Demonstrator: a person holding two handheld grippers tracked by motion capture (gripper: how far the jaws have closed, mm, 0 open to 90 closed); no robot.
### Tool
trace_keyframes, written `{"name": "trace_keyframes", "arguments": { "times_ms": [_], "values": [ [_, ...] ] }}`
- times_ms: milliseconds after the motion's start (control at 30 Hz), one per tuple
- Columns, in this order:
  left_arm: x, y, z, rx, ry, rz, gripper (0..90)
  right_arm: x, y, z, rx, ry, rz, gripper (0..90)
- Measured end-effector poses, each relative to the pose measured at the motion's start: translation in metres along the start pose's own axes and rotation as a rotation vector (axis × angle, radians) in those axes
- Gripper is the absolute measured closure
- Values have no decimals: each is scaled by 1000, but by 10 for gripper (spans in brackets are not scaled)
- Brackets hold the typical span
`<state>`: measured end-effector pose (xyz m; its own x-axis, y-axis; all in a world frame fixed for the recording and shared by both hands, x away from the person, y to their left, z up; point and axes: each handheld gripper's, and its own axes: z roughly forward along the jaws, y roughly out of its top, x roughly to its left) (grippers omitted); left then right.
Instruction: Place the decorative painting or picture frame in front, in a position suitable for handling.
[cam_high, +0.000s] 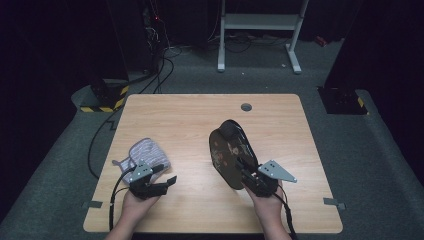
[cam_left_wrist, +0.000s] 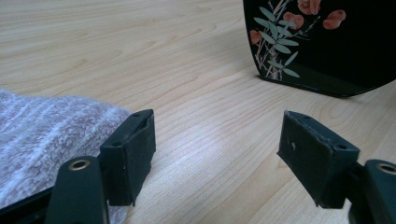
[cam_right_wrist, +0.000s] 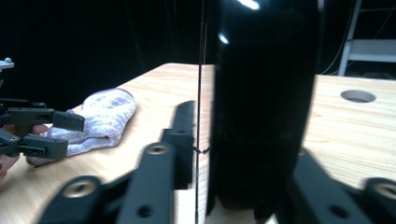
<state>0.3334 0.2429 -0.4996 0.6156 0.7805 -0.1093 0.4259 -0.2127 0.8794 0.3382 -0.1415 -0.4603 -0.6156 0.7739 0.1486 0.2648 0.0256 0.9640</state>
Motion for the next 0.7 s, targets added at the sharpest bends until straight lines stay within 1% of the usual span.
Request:
{"name": "trace_keyframes", "arguments": {
  "times_ms": [67, 133, 233, 267, 333, 367, 400, 433, 467, 533, 600, 633, 667, 700],
  "values": [
    [1, 0, -1, -5, 5, -7, 275, -1, -1, 0, 18, 5, 8, 558],
    [3, 1, -2, -7, 9, -14, 277, -1, -3, -2, 45, -1, -6, 509],
    [7, 3, -6, -8, 19, -14, 285, -1, -11, -7, 87, -16, -18, 467],
    [7, 4, -7, -10, 22, -17, 286, -1, -15, -9, 91, -22, -23, 463],
    [12, 6, -11, -10, 40, -14, 289, -2, -21, -10, 98, -30, -26, 436],
    [15, 7, -13, -3, 52, -12, 291, -2, -24, -11, 105, -30, -27, 435],
    [18, 7, -16, -1, 74, -5, 296, -2, -27, -12, 112, -27, -27, 432],
    [23, 8, -20, 3, 108, 6, 315, -1, -30, -12, 121, -28, -31, 431],
    [26, 8, -23, 5, 127, 8, 331, -1, -32, -12, 131, -25, -29, 431],
    [36, 8, -31, 14, 169, 11, 389, -1, -32, -12, 137, -22, -31, 434],
    [51, 6, -40, 10, 211, -13, 417, 0, -32, -11, 136, -18, -38, 435],
    [56, 4, -42, 8, 222, -25, 433, 0, -33, -11, 139, -15, -40, 435],
    [64, 3, -44, 13, 223, -43, 444, 0, -33, -10, 143, -14, -42, 436],
    [72, 4, -44, 13, 200, -70, 452, 0, -33, -10, 148, -14, -38, 437]
  ]
}}
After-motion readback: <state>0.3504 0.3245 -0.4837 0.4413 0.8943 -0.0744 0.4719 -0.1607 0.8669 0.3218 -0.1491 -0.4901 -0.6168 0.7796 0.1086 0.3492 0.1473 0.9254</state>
